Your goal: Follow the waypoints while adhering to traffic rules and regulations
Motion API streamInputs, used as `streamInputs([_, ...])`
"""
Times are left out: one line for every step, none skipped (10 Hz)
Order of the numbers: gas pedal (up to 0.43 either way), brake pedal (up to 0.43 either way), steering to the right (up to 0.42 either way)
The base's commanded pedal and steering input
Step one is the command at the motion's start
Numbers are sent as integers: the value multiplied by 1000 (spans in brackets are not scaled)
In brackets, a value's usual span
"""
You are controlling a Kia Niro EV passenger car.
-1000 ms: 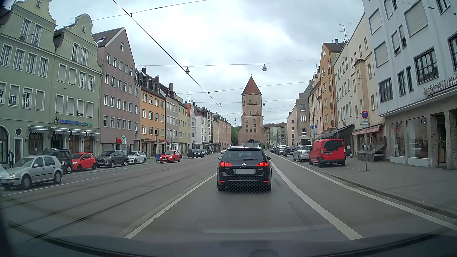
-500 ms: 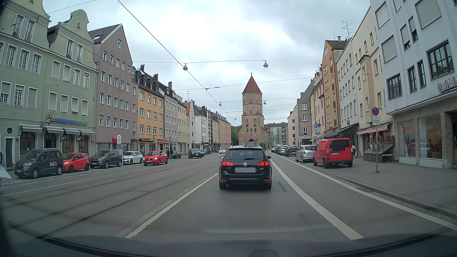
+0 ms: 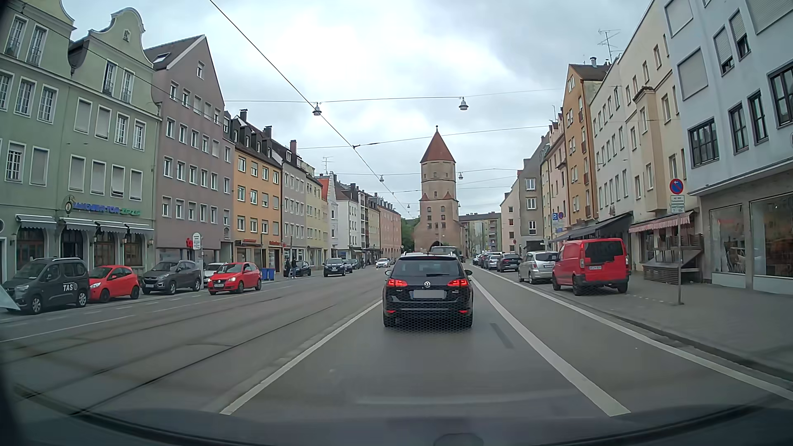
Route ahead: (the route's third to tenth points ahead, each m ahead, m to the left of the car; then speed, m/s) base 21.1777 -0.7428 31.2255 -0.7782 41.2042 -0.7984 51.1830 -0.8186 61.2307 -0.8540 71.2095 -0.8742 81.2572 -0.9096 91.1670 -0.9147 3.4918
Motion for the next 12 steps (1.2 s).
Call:
streamInputs([197,0,-4])
streamInputs([197,0,-4])
streamInputs([197,0,-4])
streamInputs([189,0,-3])
streamInputs([138,0,0])
streamInputs([118,0,4])
streamInputs([118,0,7])
streamInputs([118,0,8])
streamInputs([110,0,8])
streamInputs([110,0,8])
streamInputs([110,0,8])
streamInputs([98,0,8])
